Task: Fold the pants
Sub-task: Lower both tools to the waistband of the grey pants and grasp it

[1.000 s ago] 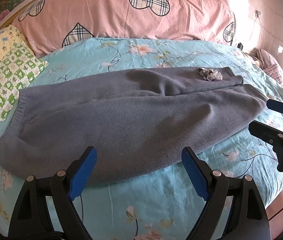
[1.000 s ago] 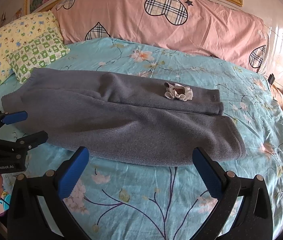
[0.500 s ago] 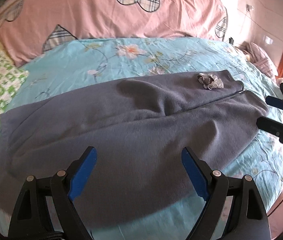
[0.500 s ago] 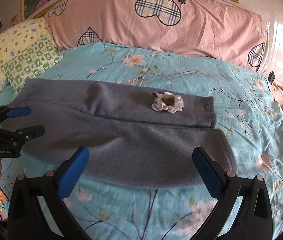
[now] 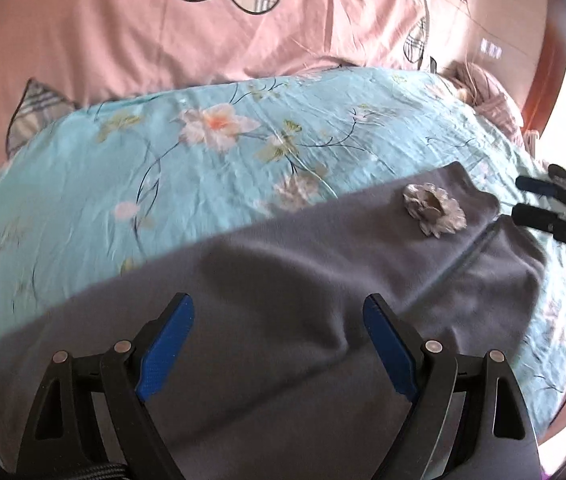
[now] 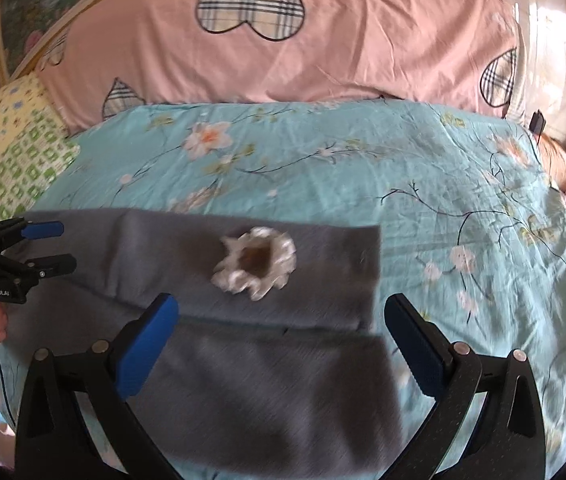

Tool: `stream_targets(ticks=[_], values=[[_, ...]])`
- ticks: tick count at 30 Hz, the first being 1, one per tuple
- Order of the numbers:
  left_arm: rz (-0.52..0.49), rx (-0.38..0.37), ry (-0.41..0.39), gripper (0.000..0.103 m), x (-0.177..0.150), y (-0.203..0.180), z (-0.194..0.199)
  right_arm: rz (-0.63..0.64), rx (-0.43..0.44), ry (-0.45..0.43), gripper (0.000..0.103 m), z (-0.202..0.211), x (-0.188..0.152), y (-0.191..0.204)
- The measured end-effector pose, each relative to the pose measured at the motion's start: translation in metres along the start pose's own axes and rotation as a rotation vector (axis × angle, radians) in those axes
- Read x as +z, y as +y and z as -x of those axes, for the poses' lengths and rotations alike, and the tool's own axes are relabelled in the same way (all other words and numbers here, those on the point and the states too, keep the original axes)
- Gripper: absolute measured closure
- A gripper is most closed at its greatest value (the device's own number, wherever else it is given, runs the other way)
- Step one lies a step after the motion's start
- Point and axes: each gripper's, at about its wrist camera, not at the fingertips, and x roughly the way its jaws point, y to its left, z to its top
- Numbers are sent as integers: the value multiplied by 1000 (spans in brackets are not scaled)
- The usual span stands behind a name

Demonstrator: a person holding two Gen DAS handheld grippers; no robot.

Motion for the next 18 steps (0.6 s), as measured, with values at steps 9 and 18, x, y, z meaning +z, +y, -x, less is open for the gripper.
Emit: stream_targets(ticks=[9,18], values=[[-107,-65,80,16,50,13,-60,-40,-4,86,12,-42,35,-41],[-237,-195,236,18,74,18,-117,-130,61,211,35,-87,49,-80]])
